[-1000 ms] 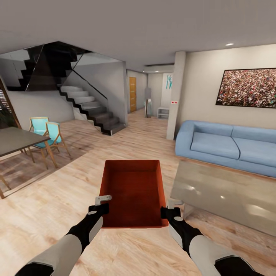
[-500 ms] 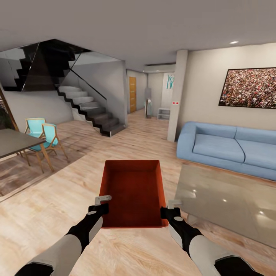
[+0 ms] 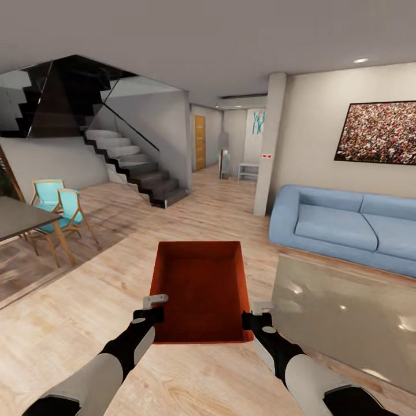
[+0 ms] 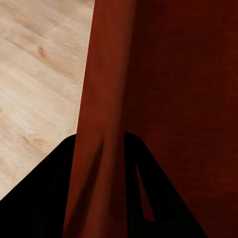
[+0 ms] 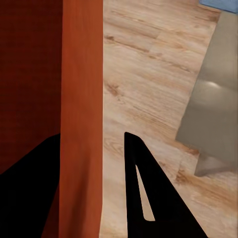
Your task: Move the two storage containers from the living room to the garage. In the garage, place one container on the floor and stack the other container on top of it (either order is fine).
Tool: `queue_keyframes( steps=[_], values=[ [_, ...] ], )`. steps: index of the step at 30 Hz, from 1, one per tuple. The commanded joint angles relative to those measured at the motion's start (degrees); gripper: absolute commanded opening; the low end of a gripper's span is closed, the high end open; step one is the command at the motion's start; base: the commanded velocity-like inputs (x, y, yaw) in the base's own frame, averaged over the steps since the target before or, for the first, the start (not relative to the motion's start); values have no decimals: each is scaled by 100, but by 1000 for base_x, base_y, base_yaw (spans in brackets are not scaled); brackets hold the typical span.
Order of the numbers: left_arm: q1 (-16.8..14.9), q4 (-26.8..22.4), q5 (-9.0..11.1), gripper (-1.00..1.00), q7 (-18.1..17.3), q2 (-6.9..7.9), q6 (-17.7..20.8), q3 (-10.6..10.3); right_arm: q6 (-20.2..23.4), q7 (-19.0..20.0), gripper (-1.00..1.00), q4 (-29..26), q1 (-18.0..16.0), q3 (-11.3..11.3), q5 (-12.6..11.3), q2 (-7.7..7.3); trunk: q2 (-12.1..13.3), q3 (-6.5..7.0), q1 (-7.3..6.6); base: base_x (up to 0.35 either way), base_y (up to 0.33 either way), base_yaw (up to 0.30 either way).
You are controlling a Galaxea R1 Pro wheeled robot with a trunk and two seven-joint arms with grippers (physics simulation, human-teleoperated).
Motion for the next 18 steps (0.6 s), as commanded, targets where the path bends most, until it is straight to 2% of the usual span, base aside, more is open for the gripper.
queue_keyframes(
  steps=[1,18],
  values=[
    [-7,-30,-81,-100,220,47,36,40,-23,-28,-100,18,-3,65,-91,-4,-11,-10,6,322,71,0],
    [-6,-22,-72,-100,220,52,36,46,-23,-35,-100,18,-3,63,-99,-4,-11,-10,6,322,88,0]
  ],
)
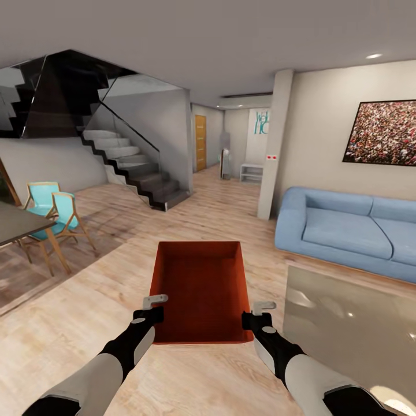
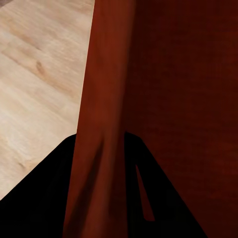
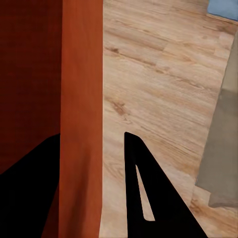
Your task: Move the two storage containers from the living room to the garage. In the garage, place one container on the floor and stack the other container on top of it (either order is fine).
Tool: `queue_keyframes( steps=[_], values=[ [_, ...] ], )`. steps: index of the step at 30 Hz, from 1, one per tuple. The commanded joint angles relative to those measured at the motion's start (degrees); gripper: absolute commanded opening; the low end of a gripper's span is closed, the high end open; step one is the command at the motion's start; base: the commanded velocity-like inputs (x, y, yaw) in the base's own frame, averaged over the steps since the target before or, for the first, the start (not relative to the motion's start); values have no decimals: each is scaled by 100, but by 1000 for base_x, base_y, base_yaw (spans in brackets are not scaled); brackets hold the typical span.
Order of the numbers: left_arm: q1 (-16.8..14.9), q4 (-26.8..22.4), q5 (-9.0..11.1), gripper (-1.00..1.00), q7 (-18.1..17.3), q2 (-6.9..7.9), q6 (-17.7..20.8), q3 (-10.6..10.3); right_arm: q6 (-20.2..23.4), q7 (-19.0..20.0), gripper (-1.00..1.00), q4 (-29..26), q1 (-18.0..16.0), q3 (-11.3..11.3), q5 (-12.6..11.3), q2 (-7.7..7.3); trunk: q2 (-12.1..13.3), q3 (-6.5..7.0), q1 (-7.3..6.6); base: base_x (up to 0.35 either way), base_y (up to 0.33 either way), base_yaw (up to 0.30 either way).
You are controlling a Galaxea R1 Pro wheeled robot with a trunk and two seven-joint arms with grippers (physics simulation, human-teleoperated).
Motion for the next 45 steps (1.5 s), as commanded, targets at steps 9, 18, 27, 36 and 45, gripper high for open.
queue_keyframes(
  steps=[9,18,27,36,45],
  values=[
    [-7,-32,-70,-100,223,56,37,42,-24,-28,-100,16,-3,47,-91,5,-11,-10,6,322,94,0],
    [-6,-39,-70,-100,223,39,37,34,-24,-23,-100,15,-3,47,-63,5,-11,-10,6,322,95,0],
    [-7,-40,-70,-100,223,47,37,35,-63,-5,-100,9,-3,39,-95,-4,-11,-10,6,322,95,0],
    [-6,-33,-70,-100,223,47,37,35,-26,-10,-100,7,-3,38,-92,-4,-11,-10,6,322,83,-8],
    [-6,-29,-70,-100,223,53,37,44,-24,-11,-100,7,-3,38,-92,-4,-11,-24,6,322,10,-185]
  ],
)
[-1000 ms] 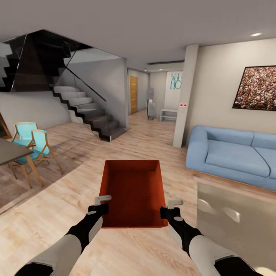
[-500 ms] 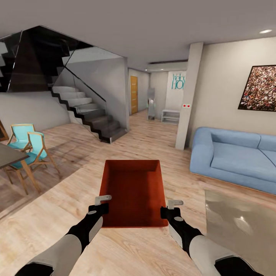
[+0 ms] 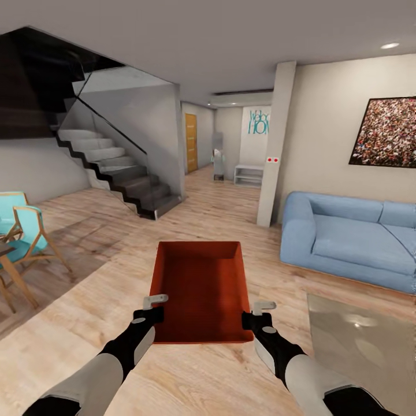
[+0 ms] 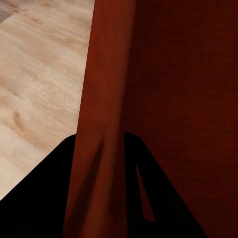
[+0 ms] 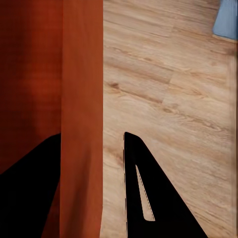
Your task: Move the two storage containers from the living room to the garage. In the garage, place one container on the floor and stack the other container on top of it (either order is fine).
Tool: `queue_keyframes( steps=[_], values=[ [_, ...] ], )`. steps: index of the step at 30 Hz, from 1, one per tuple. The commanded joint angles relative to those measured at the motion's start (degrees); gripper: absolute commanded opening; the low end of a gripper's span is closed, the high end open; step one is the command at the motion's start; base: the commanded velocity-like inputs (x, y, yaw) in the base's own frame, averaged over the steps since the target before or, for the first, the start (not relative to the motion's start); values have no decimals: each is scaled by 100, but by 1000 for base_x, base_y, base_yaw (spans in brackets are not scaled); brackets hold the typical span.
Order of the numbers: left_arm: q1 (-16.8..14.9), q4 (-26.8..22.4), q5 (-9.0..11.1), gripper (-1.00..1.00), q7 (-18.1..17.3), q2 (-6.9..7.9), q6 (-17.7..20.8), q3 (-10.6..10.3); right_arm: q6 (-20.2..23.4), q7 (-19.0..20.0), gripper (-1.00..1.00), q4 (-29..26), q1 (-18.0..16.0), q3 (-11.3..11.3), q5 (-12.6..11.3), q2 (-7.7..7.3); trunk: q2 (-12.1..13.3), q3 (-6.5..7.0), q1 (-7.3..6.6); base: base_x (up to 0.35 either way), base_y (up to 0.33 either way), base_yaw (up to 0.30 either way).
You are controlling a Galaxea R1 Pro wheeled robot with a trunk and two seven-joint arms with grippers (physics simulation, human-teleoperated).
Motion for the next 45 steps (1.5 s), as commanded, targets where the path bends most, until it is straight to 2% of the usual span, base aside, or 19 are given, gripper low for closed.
queue_keyframes(
  steps=[1,17,23,45],
  values=[
    [-5,-28,-57,-100,221,58,38,41,-15,-26,-100,8,-5,50,-82,-1,-12,-12,7,322,0,-123],
    [-5,-21,-57,-100,221,60,38,41,-17,-26,-100,9,-5,42,-82,-1,-12,-14,7,322,0,-13],
    [-5,-23,-49,-100,221,144,38,41,-14,-26,-100,8,-5,49,-82,-1,-12,-14,7,322,0,0],
    [-5,-12,-50,-100,221,148,45,41,-21,-26,-100,8,-5,41,-82,-1,-12,-14,7,322,0,0]
  ],
)
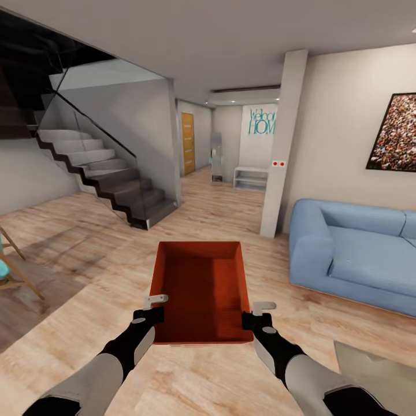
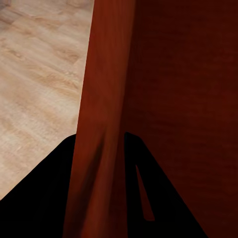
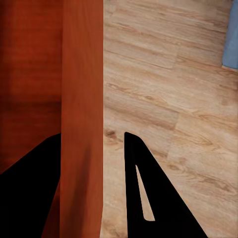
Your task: Move the two storage containers from the living room to the garage. In the garage, place one container on the floor and stack the other container on top of it (either order is fine).
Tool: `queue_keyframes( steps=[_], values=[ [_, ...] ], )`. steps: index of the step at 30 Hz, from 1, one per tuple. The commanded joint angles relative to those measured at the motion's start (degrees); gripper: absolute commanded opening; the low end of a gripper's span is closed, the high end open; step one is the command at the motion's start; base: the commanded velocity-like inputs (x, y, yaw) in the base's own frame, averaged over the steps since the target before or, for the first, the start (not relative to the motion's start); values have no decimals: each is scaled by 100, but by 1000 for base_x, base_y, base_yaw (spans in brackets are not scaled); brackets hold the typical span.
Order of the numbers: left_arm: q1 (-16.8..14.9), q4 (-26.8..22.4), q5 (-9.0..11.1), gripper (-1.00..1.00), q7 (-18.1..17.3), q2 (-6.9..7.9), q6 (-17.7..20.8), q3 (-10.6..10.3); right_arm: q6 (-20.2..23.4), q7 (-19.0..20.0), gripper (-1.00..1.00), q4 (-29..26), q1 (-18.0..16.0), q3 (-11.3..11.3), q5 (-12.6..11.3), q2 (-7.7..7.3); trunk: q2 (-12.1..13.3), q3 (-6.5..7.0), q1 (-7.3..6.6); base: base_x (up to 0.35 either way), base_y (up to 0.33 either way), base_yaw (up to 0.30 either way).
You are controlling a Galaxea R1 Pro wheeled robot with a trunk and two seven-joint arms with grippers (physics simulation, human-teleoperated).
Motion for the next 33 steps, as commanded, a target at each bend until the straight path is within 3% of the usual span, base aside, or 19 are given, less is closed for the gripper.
queue_keyframes(
  steps=[1,33],
  values=[
    [-4,-17,-23,-100,223,150,38,28,-16,-26,-100,-3,-6,33,-60,-1,-12,-11,7,322,0,0],
    [-4,-10,-22,-100,223,150,39,32,-9,-26,-100,-2,-6,38,-69,-1,-12,-11,7,322,0,0]
  ],
)
